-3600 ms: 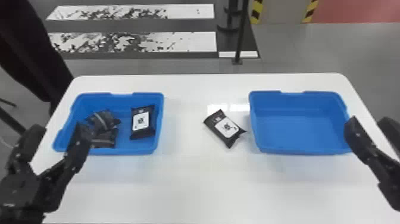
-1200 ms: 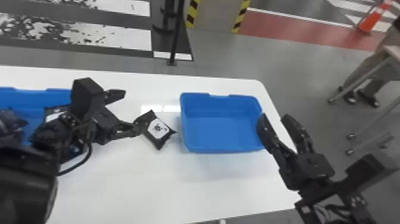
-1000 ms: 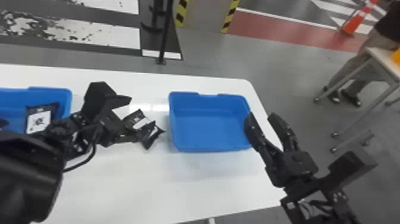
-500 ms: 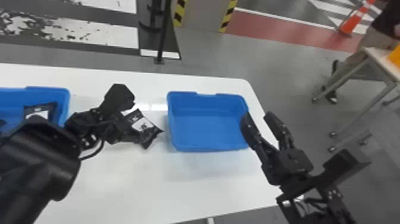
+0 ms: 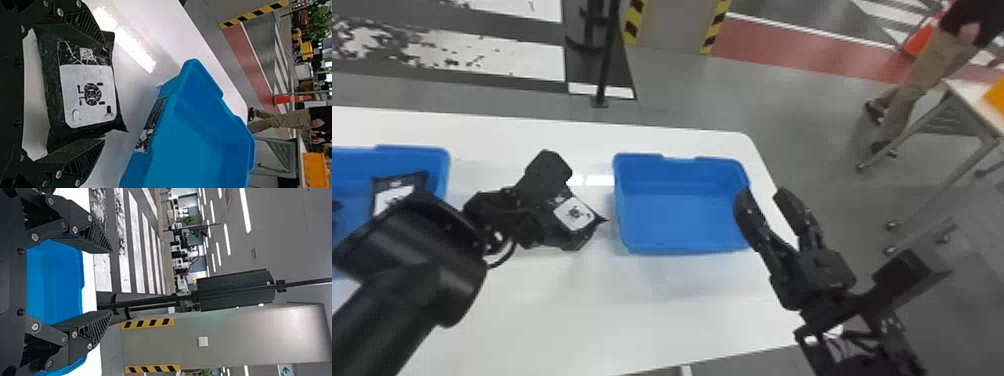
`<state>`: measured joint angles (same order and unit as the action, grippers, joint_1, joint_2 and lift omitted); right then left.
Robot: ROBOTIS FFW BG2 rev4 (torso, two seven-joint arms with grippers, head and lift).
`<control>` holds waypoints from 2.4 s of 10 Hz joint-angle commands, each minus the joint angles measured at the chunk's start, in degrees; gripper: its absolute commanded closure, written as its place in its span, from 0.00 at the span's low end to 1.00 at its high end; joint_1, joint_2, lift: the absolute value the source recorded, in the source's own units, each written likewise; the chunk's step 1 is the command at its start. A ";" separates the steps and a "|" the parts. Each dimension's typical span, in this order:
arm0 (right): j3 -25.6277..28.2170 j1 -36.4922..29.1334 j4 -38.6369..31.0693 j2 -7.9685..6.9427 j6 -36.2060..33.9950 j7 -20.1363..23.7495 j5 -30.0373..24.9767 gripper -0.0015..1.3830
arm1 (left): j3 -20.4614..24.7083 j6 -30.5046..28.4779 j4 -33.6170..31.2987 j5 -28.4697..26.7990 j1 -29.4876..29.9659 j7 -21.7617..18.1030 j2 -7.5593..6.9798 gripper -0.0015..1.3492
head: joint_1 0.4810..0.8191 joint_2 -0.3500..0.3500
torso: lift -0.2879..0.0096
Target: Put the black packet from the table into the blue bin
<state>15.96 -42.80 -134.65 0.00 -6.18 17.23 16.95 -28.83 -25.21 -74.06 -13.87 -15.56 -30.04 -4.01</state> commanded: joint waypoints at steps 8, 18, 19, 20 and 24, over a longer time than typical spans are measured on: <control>-0.08 0.05 0.29 -0.05 0.00 0.09 0.42 0.37 | 0.72 4.54 3.67 0.27 0.09 -1.60 1.02 0.90 | 0.63 0.00 | 0.60; 0.27 -1.63 -1.26 -0.05 0.00 0.09 0.64 0.37 | 33.63 3.13 -32.33 -3.73 21.46 -7.40 -4.96 0.90 | 0.63 0.26 | 0.60; 0.27 -1.77 -1.40 -0.05 0.00 0.09 0.64 0.37 | 36.82 2.29 -33.03 -3.73 22.87 -7.40 -4.78 0.90 | 0.63 0.31 | 0.60; 0.27 -1.63 -1.26 -0.05 0.00 0.09 0.64 0.37 | 38.20 1.73 -33.17 -3.73 23.43 -7.40 -4.52 0.89 | 0.63 0.40 | 0.60; 0.27 -1.63 -1.26 -0.05 0.00 0.09 0.64 0.37 | 37.97 -0.10 -33.31 -2.93 24.41 -8.01 -3.73 0.04 | 0.63 0.46 | 0.60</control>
<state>16.22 -44.27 -135.91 0.00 -6.18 17.31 17.59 9.02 -25.54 -107.27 -17.01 8.51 -37.97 -7.75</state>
